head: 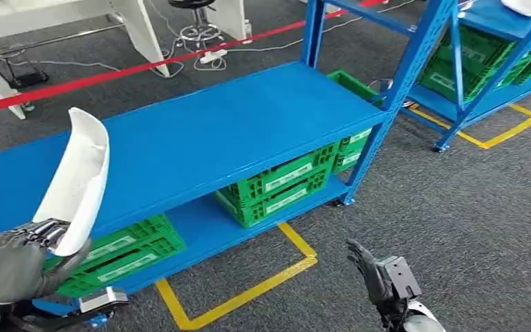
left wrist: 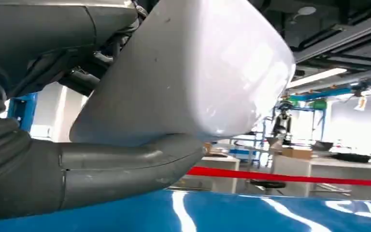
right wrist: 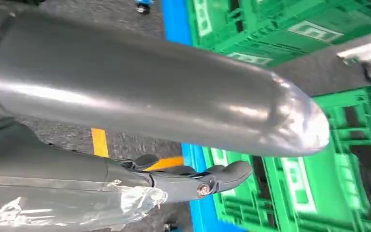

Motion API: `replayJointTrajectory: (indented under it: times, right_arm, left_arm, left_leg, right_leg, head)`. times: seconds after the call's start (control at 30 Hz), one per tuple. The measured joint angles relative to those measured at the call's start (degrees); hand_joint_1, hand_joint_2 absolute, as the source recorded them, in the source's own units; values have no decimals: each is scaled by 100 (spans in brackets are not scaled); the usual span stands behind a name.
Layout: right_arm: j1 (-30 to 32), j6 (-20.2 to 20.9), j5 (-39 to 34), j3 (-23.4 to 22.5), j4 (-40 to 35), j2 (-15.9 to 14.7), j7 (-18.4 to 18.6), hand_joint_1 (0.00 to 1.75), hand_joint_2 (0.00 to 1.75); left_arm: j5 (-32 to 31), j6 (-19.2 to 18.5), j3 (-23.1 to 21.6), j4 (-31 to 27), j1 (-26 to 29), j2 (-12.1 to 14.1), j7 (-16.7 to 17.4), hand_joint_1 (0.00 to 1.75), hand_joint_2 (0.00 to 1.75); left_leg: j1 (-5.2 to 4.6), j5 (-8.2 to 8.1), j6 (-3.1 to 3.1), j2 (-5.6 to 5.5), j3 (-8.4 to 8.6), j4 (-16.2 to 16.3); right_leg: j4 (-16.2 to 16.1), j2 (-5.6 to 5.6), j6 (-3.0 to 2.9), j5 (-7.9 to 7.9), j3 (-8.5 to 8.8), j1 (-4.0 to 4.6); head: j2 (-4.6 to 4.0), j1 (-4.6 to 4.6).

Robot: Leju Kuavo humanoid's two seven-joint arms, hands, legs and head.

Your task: Take the parts from the cabinet and place them on the table.

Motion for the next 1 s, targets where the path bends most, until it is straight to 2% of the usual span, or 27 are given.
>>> replayJointTrajectory:
  times: [0.03,0.07,0.1,0.13,0.17,0.2,0.23,0.27,0.3,0.33,0.37,0.4,0.43,0.47,0.53,0.57,0.6,0.63,0.67,0.73,0.77,0.8,0.87,0.9,0.93,0.97,1.0]
  right_arm:
    - [57,-13,-9,-29,-24,0,5,0,0]
    - [116,-33,-20,-66,-53,-9,11,0,0]
    - [166,-50,-33,-107,-94,-11,17,0,0]
    - [185,-55,-33,-127,-122,-11,35,0,0]
    - [194,-55,-28,-151,-171,-9,44,0,0]
    - [216,-55,-24,-177,-216,-9,44,0,0]
    - [257,-59,-24,-206,-254,-9,53,0,0]
    - [311,-68,-22,-236,-291,-9,68,0,0]
    - [373,-81,-17,-273,-336,-9,81,0,0]
    - [440,-97,-13,-311,-396,-9,112,0,0]
    - [499,-121,-6,-352,-475,-9,125,0,0]
    - [540,-129,-6,-387,-544,-9,129,0,0]
    - [545,-131,-4,-400,-603,-7,138,0,0]
    - [549,-136,0,-425,-652,-7,133,0,0]
    - [628,-144,20,-484,-713,-2,153,0,0]
    - [701,-153,39,-514,-756,-2,173,0,0]
    - [767,-151,66,-538,-802,7,188,0,0]
    - [810,-153,83,-584,-854,2,219,0,0]
    - [832,-153,87,-615,-903,9,223,0,0]
    - [895,-153,114,-647,-1009,33,249,0,0]
    - [951,-153,122,-680,-1049,35,260,0,0]
    - [996,-153,131,-717,-1088,39,267,0,0]
    - [1051,-153,144,-765,-1148,39,282,0,0]
    - [1059,-153,153,-785,-1180,39,289,0,0]
    - [1061,-153,155,-794,-1211,39,295,0,0]
    - [1061,-153,155,-805,-1255,39,300,0,0]
    - [1072,-153,155,-816,-1274,39,302,0,0]
  left_arm:
    - [15,2,18,0,0,0,0,175,175]
    - [48,0,35,2,-1,-2,0,175,175]
    - [96,4,57,0,-10,-4,0,175,175]
    - [149,9,94,0,23,-6,-4,175,175]
    - [212,11,134,0,67,-20,-11,175,175]
    - [266,13,166,0,99,-24,-33,175,175]
    - [304,20,197,2,110,-28,-53,175,175]
    - [360,30,236,2,127,-46,-83,175,175]
    - [407,50,273,2,149,-70,-103,175,175]
    - [457,83,319,2,167,-98,-127,175,175]
    - [496,101,363,4,178,-129,-149,175,175]
    - [511,124,402,4,180,-161,-175,175,175]
    - [531,138,431,2,205,-184,-190,175,175]
    - [549,162,455,4,206,-201,-199,175,175]
    - [641,219,488,7,195,-254,-262,175,175]
    - [751,251,522,9,195,-289,-332,175,175]
    - [870,271,555,13,184,-317,-394,175,175]
    - [986,277,579,17,192,-352,-454,175,175]
    - [1065,284,612,22,193,-380,-505,175,175]
    - [1191,269,664,50,164,-432,-588,175,175]
    - [1224,258,680,63,148,-457,-608,175,175]
    - [1246,249,697,81,138,-480,-621,175,175]
    - [1270,247,708,92,117,-507,-621,175,175]
    - [1270,245,710,98,101,-516,-621,175,175]
    - [1270,245,713,101,80,-524,-621,175,175]
    - [1272,245,719,101,74,-540,-623,175,175]
    - [1270,238,726,116,74,-549,-621,175,175]
  left_leg:
    - [-21,40,46,57,-7,-1]
    - [21,136,98,147,-33,-68]
    - [26,200,129,223,-70,-80]
    - [20,245,182,282,-140,-81]
    - [6,298,201,368,-204,-80]
    - [-3,356,211,453,-274,-78]
    - [-5,411,211,524,-348,-75]
    - [-7,470,204,598,-422,-71]
    - [-7,522,193,666,-491,-68]
    - [-9,571,176,736,-567,-62]
    - [-9,619,151,794,-631,-55]
    - [-24,657,118,841,-662,-30]
    - [-55,678,91,908,-688,-6]
    - [-58,706,65,977,-670,3]
    - [-21,779,22,1107,-666,-10]
    - [-23,820,-17,1168,-681,-9]
    - [6,690,-87,945,-732,43]
    - [11,333,-123,640,-804,241]
    - [17,-38,-136,495,-904,598]
    - [17,-556,-134,405,-1094,1464]
    - [16,-583,-122,389,-1089,1708]
    - [17,-455,-109,386,-979,1685]
    - [20,-28,-81,342,-489,1054]
    - [28,77,-67,210,-145,560]
    - [43,-62,-42,-117,208,37]
    - [58,-136,-14,-174,333,-263]
    - [28,-94,-10,-115,280,-192]
  right_leg:
    - [-65,62,53,68,2,-12]
    - [-94,91,88,116,-86,-4]
    - [-1,-198,82,-76,-100,21]
    - [250,-433,87,-409,-215,29]
    - [699,-572,113,-816,-334,25]
    - [1181,-632,133,-1111,-437,18]
    - [1568,-657,157,-1250,-489,16]
    - [1791,-662,173,-1196,-457,15]
    - [1767,-668,184,-1023,-320,14]
    - [1520,-691,184,-807,-58,14]
    - [1073,-765,184,-683,323,15]
    - [499,-961,180,-736,783,20]
    - [-45,-1234,201,-1012,1211,65]
    - [-94,-1158,101,-1013,1181,84]
    - [-115,-1017,29,-963,1049,109]
    - [-134,-964,-46,-895,992,106]
    - [-143,-923,-97,-816,923,77]
    - [-143,-860,-147,-733,860,68]
    - [-143,-805,-176,-650,782,64]
    - [-138,-643,-175,-480,565,67]
    - [-135,-568,-166,-397,458,67]
    - [-132,-502,-162,-321,364,65]
    - [-131,-355,-130,-167,182,47]
    - [-131,-281,-98,-95,110,33]
    - [-124,-213,-61,-22,47,35]
    - [-118,-153,-30,61,3,41]
    - [-173,-83,5,146,9,30]
  head:
    - [0,15]
    - [0,2]
    - [0,36]
    - [0,79]
    - [0,76]
    - [0,72]
    - [0,79]
    - [0,79]
    - [0,77]
    - [0,76]
    - [0,76]
    - [0,76]
    - [0,96]
    - [0,48]
    - [0,52]
    - [0,46]
    - [0,46]
    - [0,37]
    - [0,35]
    - [0,33]
    - [0,33]
    - [0,35]
    - [0,37]
    - [0,33]
    - [0,31]
    - [0,44]
    - [0,37]
